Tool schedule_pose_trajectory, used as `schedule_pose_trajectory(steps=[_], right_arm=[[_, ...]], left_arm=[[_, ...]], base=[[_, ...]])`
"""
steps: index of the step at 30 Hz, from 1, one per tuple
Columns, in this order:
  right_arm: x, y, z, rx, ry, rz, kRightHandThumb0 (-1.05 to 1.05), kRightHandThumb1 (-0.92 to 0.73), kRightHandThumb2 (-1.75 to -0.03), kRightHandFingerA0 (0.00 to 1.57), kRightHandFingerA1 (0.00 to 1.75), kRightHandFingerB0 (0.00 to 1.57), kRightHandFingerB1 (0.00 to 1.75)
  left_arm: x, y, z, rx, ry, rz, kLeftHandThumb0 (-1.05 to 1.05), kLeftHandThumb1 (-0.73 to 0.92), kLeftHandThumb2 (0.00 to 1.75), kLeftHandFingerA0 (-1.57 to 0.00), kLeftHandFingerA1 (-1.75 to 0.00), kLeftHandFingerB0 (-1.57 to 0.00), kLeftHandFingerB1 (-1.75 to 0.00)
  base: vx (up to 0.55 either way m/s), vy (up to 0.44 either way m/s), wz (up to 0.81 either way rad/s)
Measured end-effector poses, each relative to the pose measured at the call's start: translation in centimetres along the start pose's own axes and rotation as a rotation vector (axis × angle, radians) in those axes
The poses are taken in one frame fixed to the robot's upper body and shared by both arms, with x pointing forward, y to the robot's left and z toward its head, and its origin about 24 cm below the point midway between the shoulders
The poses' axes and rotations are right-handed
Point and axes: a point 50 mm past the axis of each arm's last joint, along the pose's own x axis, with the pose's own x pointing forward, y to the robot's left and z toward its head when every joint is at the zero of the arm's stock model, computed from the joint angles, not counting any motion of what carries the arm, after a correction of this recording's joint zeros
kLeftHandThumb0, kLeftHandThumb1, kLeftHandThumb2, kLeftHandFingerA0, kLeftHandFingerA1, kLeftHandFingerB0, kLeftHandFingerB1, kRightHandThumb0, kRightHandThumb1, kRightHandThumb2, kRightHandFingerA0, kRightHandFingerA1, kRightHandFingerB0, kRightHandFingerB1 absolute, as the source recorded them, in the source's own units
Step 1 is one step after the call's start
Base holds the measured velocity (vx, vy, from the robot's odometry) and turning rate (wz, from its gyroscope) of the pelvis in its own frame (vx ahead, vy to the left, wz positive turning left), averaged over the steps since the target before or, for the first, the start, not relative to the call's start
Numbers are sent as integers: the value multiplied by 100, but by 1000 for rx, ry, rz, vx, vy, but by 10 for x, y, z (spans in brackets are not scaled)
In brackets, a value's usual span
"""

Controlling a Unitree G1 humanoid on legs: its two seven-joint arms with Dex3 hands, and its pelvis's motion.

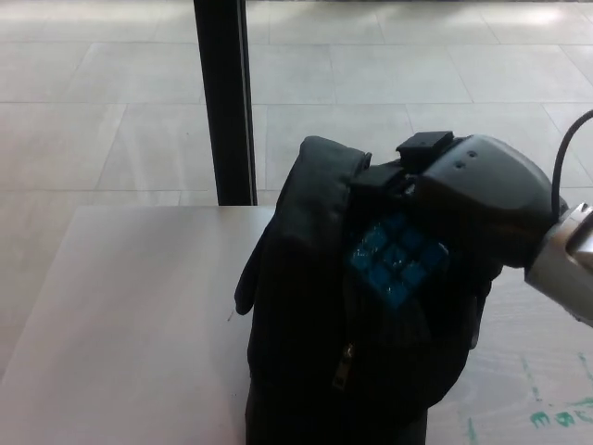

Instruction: The robot uses its right hand to pick up the cube kept on the middle of the desk and put it inside the bag next to it

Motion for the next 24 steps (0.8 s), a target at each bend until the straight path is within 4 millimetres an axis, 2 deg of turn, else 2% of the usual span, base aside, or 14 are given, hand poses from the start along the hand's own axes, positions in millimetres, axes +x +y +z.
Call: schedule_pose_trajectory(steps=[2,3,5,6,7,9,10,11,13,14,18,20,22,24], right_arm=[[-1,3,2,-34,-3,26,-62,-43,-80,35,67,4,37],[-1,4,3,-51,-3,45,-78,-46,-79,0,4,0,4],[-3,6,5,-86,2,81,-80,-50,-83,0,3,0,0],[-4,6,5,-101,8,95,-79,-46,-55,0,0,0,0],[-4,6,6,-121,13,110,-86,-51,-88,0,15,0,0],[-6,5,6,-161,24,135,-85,-51,-88,0,16,0,0],[-6,4,6,-180,29,146,-86,-46,-56,0,0,0,0],[-7,2,7,-200,35,156,-84,-51,-89,0,18,0,1],[-7,0,8,-232,45,175,-84,-51,-89,0,18,0,1],[-8,-1,8,-249,52,186,-86,-47,-55,0,0,0,0],[-7,-6,9,-291,68,215,-87,-50,-56,0,0,0,0],[-7,-9,10,-307,77,226,-85,-49,-85,0,13,5,0],[-7,-11,10,-311,90,239,-70,-40,-82,1,28,14,46],[-7,-15,6,-291,117,237,-71,-44,-82,2,36,20,48]], left_arm=[[0,0,0,3,0,-1,-49,62,57,-30,-51,-47,-46],[0,0,0,4,0,-1,-47,62,58,-28,-52,-52,-48],[0,0,0,3,0,-1,-46,62,57,-29,-52,-55,-50],[0,0,0,3,-1,-1,-48,62,58,-29,-51,-48,-47],[0,0,0,3,0,-1,-48,62,57,-29,-53,-51,-49],[0,0,0,3,0,-1,-48,61,57,-30,-53,-52,-50],[0,0,0,3,0,-1,-49,60,57,-30,-52,-49,-47],[0,0,-1,3,0,-1,-51,58,57,-29,-52,-48,-47],[0,0,-1,3,0,-2,-51,58,57,-29,-52,-48,-47],[0,0,-1,2,0,-2,-49,60,57,-29,-51,-45,-46],[0,-1,-1,5,0,-2,-49,62,58,-28,-50,-41,-45],[0,-1,0,8,-3,-3,-48,60,58,-31,-51,-43,-46],[0,-1,1,9,-4,-2,-53,62,59,-29,-51,-39,-44],[-1,-2,0,14,-3,-4,-51,62,58,-29,-50,-40,-44]], base=[[0,0,0],[0,0,0],[0,0,0],[0,0,0],[0,0,0],[0,0,0],[0,0,0],[0,0,0],[0,0,0],[0,0,0],[0,0,0],[0,0,0],[0,0,0],[0,0,0]])
